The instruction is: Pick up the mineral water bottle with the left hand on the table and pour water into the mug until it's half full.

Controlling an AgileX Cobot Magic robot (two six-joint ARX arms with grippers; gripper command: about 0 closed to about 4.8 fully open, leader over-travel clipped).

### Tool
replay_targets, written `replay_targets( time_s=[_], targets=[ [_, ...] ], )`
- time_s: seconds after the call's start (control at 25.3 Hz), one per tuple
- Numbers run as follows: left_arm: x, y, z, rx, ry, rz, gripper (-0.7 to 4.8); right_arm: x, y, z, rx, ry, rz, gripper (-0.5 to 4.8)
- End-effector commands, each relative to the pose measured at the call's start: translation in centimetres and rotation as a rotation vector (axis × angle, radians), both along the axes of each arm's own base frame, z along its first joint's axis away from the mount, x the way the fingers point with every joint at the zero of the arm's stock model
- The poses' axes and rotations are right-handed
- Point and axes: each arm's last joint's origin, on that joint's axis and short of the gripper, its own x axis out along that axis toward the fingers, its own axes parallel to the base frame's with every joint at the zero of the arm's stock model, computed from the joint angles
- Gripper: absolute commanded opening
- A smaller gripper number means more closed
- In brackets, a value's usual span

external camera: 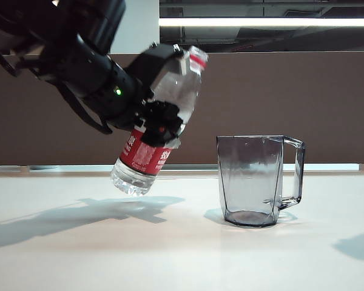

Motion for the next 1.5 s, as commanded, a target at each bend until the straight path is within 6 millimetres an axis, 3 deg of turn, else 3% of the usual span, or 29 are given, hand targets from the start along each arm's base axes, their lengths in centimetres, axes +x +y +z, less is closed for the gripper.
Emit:
replay_targets(
  time_s=[0.04,1.11,1.5],
  targets=[
    [0.4,-1.0,1.5,0.016,-0.108,-0.032,2.41,0.0,0.0,0.4,0.009,-0.022,0.006,-0.02],
    [-0.7,-2.8,1.3,0.368,-0.278,-0.241,2.41,0.0,0.0,0.4,0.008,-0.022,0.006,-0.02],
    [-0.5,-2.6,1.3,0.461,-0.317,-0.19,2.41,0.0,0.0,0.4,0.008,-0.022,0.006,-0.02]
  ],
)
